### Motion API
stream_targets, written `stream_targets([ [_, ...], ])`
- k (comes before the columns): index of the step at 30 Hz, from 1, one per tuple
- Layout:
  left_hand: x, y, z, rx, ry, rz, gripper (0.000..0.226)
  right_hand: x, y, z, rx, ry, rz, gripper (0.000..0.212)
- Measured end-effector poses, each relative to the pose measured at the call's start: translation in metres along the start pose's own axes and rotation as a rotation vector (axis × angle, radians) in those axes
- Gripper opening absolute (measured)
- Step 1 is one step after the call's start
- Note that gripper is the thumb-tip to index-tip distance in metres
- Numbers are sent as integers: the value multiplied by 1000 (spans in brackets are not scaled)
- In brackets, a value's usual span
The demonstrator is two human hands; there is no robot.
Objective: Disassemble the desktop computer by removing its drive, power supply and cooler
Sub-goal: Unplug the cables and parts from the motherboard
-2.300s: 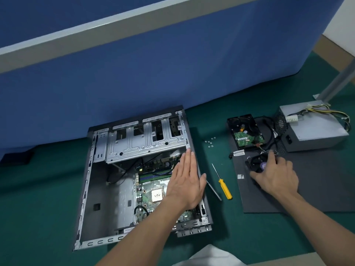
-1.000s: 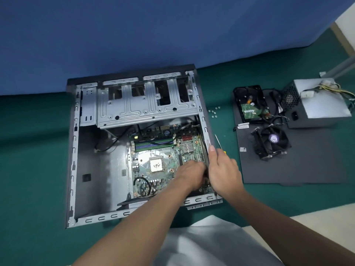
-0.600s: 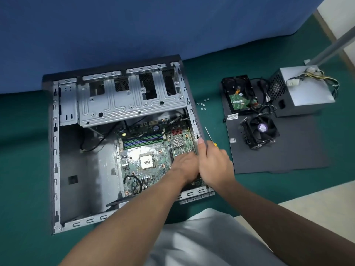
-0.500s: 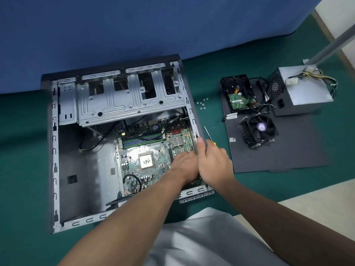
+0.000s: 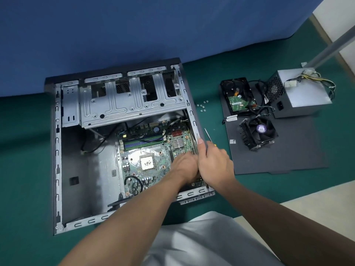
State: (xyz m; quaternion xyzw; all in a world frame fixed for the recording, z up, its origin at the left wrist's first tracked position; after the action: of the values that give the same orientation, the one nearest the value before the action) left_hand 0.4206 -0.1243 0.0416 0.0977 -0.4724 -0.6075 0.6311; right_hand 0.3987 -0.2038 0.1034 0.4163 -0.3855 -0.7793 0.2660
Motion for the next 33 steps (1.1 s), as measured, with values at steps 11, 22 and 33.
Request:
stream_targets([
  [11,-2,-2,1,-14,18,50,25,0,1,-1,25,5,29,58],
  [22,-3,0,5,7,35,81,28,1,1,-2,31,11,48,59],
  [33,5,7,10,-25,-28,48,31,1,0,-3,47,13,58,59],
])
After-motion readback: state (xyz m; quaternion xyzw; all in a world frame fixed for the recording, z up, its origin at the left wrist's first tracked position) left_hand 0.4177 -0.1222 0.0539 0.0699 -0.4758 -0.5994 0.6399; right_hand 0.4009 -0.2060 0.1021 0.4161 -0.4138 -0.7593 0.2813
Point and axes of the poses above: each hand's wrist, its own z-axis away from the middle knuckle, its own y-axis out of the back of the hand, x = y × z, the point moved 7 cm from there along -z, towards the middle knuckle
